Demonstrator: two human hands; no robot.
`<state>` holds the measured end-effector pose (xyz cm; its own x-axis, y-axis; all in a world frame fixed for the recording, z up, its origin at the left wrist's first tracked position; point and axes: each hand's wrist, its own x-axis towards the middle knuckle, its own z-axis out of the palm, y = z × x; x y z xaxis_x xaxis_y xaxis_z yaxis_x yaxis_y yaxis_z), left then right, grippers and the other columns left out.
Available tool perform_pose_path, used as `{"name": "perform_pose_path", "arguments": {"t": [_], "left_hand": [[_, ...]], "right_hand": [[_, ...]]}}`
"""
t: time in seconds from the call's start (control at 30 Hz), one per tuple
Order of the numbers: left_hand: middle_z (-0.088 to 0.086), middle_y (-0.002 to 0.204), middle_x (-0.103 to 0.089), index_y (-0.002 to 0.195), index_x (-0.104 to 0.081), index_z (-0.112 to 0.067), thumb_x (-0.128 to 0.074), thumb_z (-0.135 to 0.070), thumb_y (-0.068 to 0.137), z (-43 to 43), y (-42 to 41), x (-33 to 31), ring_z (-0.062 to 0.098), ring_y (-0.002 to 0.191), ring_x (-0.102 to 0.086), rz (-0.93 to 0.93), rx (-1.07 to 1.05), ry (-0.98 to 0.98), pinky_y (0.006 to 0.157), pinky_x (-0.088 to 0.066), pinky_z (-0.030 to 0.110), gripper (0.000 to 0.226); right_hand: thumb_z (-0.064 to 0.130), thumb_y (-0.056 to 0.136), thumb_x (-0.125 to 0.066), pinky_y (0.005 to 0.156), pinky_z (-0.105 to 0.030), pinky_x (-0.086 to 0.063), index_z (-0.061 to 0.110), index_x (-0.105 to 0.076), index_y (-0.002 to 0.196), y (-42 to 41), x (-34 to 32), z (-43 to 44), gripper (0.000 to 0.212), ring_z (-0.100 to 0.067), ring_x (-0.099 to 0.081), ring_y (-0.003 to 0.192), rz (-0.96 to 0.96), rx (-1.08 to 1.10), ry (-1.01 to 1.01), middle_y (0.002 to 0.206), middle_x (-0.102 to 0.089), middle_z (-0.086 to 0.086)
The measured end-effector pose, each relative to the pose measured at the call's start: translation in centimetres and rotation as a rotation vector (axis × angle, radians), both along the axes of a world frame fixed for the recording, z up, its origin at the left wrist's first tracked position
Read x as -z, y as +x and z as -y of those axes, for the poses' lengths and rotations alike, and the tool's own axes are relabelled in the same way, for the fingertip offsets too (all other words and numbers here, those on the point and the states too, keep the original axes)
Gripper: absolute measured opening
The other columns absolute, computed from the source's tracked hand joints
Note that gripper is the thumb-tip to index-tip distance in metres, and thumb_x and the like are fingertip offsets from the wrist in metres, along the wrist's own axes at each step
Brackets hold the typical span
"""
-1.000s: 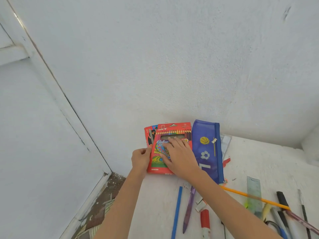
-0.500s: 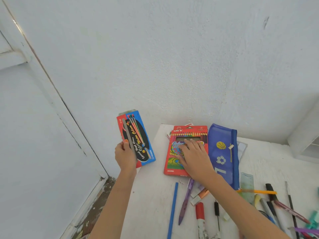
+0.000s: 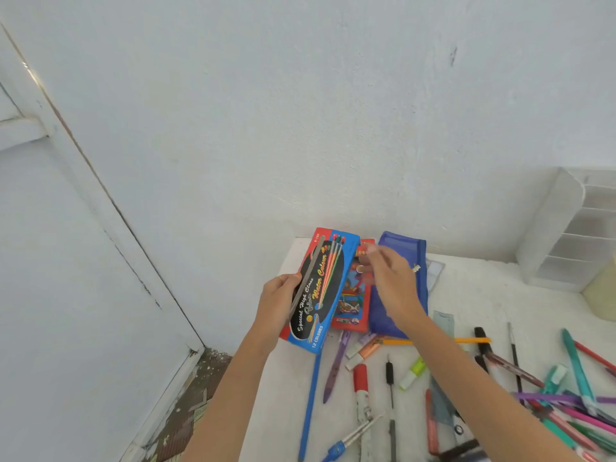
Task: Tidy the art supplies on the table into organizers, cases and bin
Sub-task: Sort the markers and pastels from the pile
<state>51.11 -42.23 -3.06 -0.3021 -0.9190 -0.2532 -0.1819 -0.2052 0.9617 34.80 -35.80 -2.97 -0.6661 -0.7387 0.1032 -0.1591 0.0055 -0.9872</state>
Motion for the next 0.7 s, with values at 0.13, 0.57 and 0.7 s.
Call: {"name": "perform_pose_path", "arguments": {"t": [0.13, 0.57, 0.7], "left_hand": [[0.003, 0.077, -0.072, 0.088, -0.063, -0.011, -0.051, -0.026, 0.095, -3.0, -1.4, -0.3, 0.011, 0.063, -0.067, 0.051, 0.099, -0.030, 0.064, -0.050, 0.025, 0.020], [-0.006, 0.085, -0.069, 0.088, -0.067, -0.023, -0.056, -0.027, 0.092, -17.0, -7.5, -0.1, 0.006, 0.080, -0.063, 0.110, 0.358, -0.237, 0.078, -0.046, 0.019, 0.013], [-0.014, 0.114, -0.059, 0.126, -0.052, -0.024, -0.059, -0.067, 0.073, -21.7, -8.4, -0.1, 0.001, 0.100, -0.056, 0.413, 0.482, -0.625, 0.087, -0.041, 0.020, 0.068]], "right_hand": [[0.027, 0.095, -0.051, 0.067, -0.016, -0.048, 0.016, -0.054, 0.120, -2.0, -1.5, -3.9, 0.028, -0.015, -0.058, 0.087, -0.003, 0.155, -0.060, 0.105, -0.056, 0.001], [0.009, 0.087, -0.063, 0.067, -0.025, -0.059, 0.001, -0.068, 0.102, -8.1, -1.1, -20.7, 0.017, -0.014, -0.069, 0.072, 0.161, 0.038, 0.014, 0.089, -0.071, -0.011], [0.004, 0.087, -0.063, 0.066, -0.028, -0.059, -0.005, -0.065, 0.105, -8.2, -0.5, -25.6, 0.021, -0.023, -0.070, 0.077, 0.362, 0.012, -0.011, 0.094, -0.070, -0.020]]}}
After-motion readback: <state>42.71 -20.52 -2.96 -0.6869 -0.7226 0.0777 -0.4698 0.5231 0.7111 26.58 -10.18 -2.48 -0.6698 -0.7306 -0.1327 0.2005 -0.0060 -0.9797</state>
